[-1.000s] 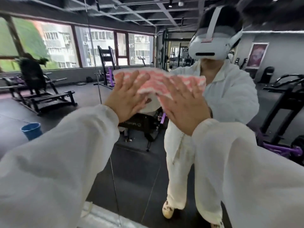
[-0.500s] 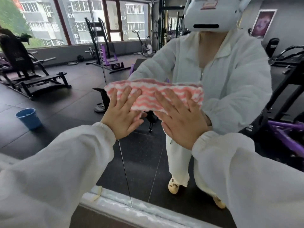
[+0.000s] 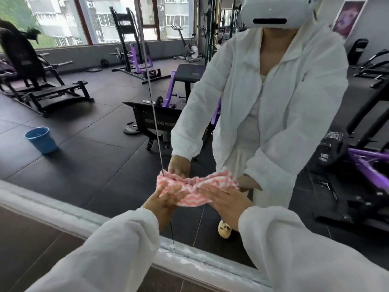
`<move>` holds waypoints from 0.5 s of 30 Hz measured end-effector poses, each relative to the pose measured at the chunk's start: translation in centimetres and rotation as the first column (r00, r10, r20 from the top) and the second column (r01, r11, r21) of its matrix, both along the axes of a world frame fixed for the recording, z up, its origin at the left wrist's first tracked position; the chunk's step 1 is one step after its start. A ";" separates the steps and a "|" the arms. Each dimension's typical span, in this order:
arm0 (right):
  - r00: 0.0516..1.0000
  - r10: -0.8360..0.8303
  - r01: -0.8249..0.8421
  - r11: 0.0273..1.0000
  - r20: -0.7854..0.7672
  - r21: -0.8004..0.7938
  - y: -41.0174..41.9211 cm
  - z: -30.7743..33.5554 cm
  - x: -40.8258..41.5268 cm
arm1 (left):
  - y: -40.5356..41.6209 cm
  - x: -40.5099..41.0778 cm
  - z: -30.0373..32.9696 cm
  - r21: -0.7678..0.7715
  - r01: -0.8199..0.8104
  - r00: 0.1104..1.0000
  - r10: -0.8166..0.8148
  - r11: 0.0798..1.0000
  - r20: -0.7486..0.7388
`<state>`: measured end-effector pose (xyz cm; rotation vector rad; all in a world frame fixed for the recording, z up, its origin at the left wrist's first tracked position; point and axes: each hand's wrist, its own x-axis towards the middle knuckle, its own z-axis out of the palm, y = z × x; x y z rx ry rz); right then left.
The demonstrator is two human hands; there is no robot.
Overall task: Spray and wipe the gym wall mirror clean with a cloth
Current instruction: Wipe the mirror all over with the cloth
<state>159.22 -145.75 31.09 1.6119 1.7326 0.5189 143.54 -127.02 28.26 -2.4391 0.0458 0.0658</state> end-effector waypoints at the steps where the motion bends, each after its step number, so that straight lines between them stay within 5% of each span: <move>1: 0.999 -0.018 0.018 1.000 -0.048 0.008 -0.2 0.2 0.0 | 0.1 -0.2 0.3 0.005 0.024 0.999 -0.024 1.000 -0.024; 4: 0.993 -0.061 0.069 0.995 -0.102 0.072 -0.8 1.9 0.1 | 0.3 -0.5 3.6 -0.102 0.023 0.999 -0.021 0.995 0.029; 7: 0.999 0.026 -0.013 0.946 -0.034 0.325 -0.7 4.5 0.7 | 1.2 -0.4 7.2 -0.005 0.084 0.994 -0.083 0.996 0.072; 15: 0.980 0.195 -0.164 0.652 0.045 0.741 1.8 16.6 0.7 | 2.9 0.1 18.8 0.024 0.197 0.796 -0.174 0.980 0.580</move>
